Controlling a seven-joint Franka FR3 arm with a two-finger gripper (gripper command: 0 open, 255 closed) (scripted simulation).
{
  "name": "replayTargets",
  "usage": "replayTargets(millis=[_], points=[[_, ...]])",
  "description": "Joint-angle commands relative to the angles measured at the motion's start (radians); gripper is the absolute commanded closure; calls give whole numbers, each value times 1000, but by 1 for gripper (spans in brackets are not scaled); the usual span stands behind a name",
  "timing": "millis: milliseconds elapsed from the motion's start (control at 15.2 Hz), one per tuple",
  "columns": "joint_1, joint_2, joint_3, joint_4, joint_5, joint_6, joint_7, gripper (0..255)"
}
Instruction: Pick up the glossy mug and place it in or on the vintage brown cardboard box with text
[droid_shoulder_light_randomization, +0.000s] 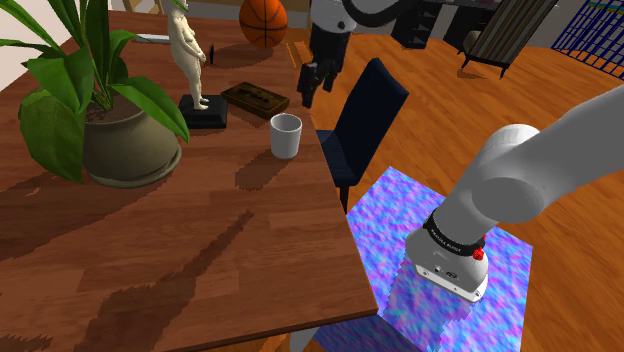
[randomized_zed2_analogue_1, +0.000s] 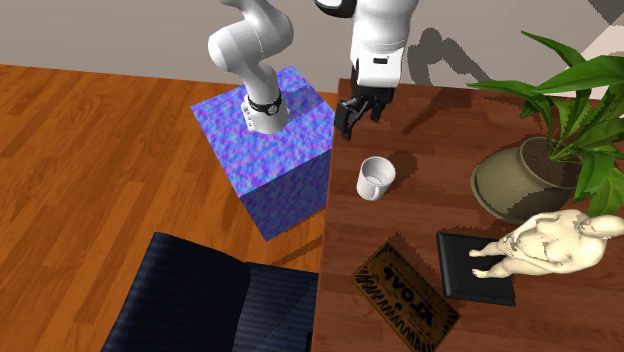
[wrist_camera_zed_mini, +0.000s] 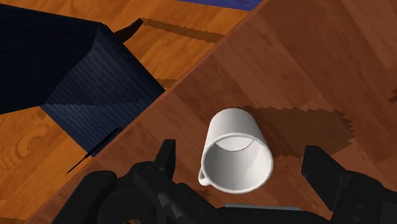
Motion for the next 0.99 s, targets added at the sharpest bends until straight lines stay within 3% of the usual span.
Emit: replayTargets(millis=[0,528,924], points=[[6,59,25,4,-1,58,31,0],[8,336,99,77,-63,259,153,0],[2,393,99,50,-89,341,170,0]])
